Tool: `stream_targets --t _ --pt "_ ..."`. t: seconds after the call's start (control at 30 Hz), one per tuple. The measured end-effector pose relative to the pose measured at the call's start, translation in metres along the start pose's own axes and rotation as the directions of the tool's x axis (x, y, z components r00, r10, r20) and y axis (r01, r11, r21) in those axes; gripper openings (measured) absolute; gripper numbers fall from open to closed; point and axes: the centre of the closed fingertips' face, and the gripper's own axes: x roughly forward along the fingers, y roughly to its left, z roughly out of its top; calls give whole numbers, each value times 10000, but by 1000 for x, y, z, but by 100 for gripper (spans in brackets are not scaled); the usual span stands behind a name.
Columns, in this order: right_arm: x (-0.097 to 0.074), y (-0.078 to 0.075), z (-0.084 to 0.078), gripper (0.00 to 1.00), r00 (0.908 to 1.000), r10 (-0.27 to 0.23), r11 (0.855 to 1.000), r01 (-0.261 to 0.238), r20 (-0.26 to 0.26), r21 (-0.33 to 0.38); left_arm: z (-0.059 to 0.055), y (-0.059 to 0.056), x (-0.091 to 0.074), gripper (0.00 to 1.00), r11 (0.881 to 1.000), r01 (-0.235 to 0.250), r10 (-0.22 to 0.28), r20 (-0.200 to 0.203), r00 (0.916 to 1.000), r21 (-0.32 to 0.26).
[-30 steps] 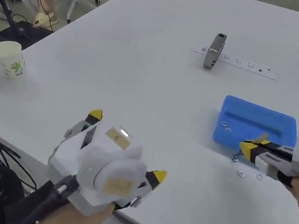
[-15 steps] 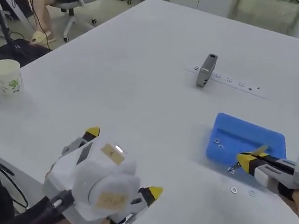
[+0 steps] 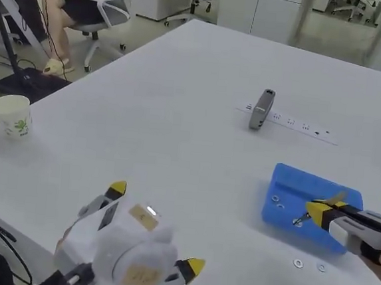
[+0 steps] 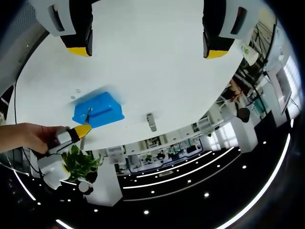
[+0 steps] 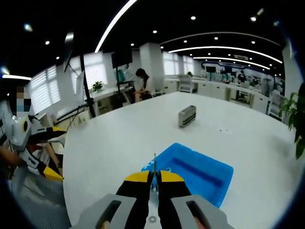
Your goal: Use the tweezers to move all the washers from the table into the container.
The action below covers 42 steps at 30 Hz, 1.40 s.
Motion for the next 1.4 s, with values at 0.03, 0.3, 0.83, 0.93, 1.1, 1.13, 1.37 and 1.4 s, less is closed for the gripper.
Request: stream_targets --t 0.03,0.3,0.83,0.93,1.1,1.13,1.37,1.4 --pt "0 -1 2 1 10000 -11 10000 11 19 -36 0 0 0 99 10000 -8 8 -9 10000 -6" --pt "4 -16 21 1 9992 -273 9990 283 306 -336 -2 0 0 99 10000 -13 14 -101 9999 68" --pt "30 -39 8 1 9969 -748 9967 740 -249 -340 -1 0 0 99 10000 29 -29 -81 10000 16" --pt "35 -38 4 1 9974 -633 9979 628 -354 -164 -1 -1 0 99 10000 39 -39 -62 10000 33" --pt "45 -33 -4 2 9966 -547 9983 533 -610 -242 -1 0 0 99 10000 11 -11 -60 10000 -18" --pt "46 -33 -5 2 9965 -537 9983 522 -637 -244 -1 0 0 99 10000 15 -15 -72 10000 -28" --pt "56 -28 -16 2 9952 -400 9990 379 -896 -253 -1 1 -1 98 10000 -16 16 -78 10000 -12" --pt "57 -27 -16 2 9951 -382 9990 360 -911 -258 -1 1 -1 98 10000 -23 23 -82 10000 -18"
